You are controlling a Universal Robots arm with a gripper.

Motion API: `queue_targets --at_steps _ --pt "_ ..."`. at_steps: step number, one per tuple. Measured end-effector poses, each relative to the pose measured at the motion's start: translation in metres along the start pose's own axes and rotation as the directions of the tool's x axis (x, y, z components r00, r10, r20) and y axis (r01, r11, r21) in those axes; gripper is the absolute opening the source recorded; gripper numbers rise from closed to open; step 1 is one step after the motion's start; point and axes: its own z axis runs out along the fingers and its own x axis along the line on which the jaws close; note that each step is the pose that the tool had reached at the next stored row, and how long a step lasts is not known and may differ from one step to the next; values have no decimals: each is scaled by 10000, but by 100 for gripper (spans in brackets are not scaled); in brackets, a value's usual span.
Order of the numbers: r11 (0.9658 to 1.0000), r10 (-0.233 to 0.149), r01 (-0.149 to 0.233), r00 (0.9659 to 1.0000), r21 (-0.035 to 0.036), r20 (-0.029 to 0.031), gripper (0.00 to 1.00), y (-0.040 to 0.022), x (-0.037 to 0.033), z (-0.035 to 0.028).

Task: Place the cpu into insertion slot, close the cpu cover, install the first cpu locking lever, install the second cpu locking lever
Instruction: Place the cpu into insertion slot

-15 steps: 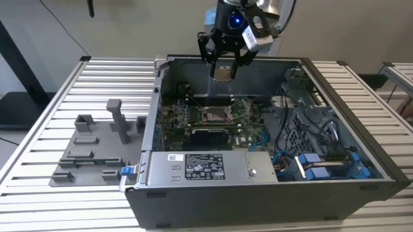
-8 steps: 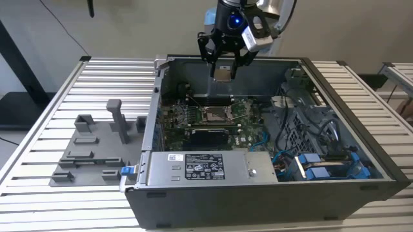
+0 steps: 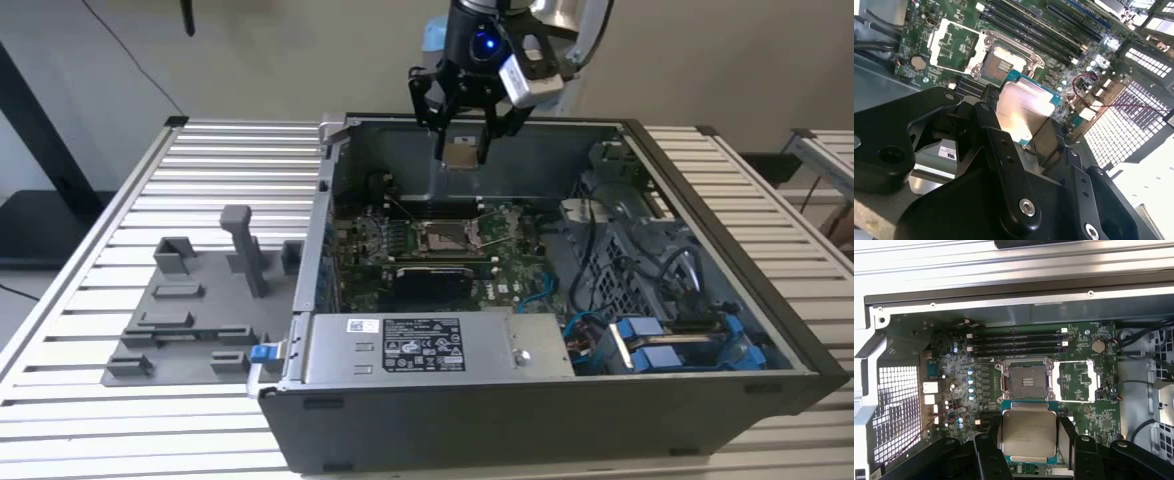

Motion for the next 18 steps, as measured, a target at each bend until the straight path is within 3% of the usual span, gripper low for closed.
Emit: queue_targets --at_steps 5,10,14,18 --pt "10000 81 -81 10000 -5 5 55 0 0 5" --pt "9981 612 -612 9981 -31 36 55 -2 -1 21" --pt "9932 1166 -1166 9932 -61 69 55 -3 -2 38" --pt "9854 1700 -1699 9854 -93 101 55 -4 -3 53"
